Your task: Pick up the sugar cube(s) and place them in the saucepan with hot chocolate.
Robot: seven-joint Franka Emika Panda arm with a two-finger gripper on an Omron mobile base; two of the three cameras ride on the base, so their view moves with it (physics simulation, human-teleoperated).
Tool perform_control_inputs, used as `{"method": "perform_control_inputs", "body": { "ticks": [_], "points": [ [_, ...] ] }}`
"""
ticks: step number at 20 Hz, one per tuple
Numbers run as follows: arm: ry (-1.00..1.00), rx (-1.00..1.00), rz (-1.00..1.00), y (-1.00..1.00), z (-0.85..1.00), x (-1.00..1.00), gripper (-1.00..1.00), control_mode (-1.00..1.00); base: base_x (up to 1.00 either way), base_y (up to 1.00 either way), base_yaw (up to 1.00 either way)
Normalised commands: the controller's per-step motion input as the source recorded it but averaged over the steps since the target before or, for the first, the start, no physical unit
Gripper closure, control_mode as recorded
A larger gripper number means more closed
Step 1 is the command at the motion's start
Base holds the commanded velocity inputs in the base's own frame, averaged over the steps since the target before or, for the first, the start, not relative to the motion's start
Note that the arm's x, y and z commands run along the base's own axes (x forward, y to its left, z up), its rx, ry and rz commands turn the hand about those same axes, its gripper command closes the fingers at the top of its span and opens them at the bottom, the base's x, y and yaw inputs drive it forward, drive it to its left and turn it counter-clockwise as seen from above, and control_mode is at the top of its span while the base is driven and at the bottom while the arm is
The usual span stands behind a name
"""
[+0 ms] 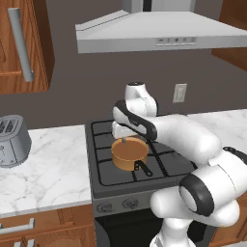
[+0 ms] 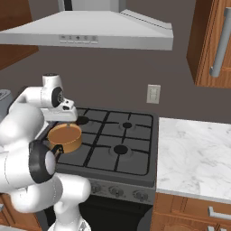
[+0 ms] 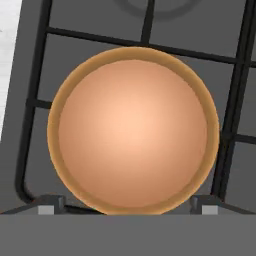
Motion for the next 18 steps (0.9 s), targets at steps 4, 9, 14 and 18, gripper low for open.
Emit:
{"method": "perform_control_inputs", "body": {
  "ticks": [4,9,14,18],
  "points": [
    [0.0,-0.01,-0.15,-0.56,0.45,-0.31,-1.0,-1.0,0.0,0.0,0.0],
    [0.0,0.0,-0.2,-0.97,0.19,-0.52,-1.0,-1.0,0.0,0.0,0.0],
    [-0.08,0.0,-0.15,-1.0,0.22,-0.56,-1.0,-1.0,0.0,0.0,0.0],
    [-0.06,0.02,-0.07,-1.0,0.36,-0.56,-1.0,-1.0,0.0,0.0,0.0]
  ]
}}
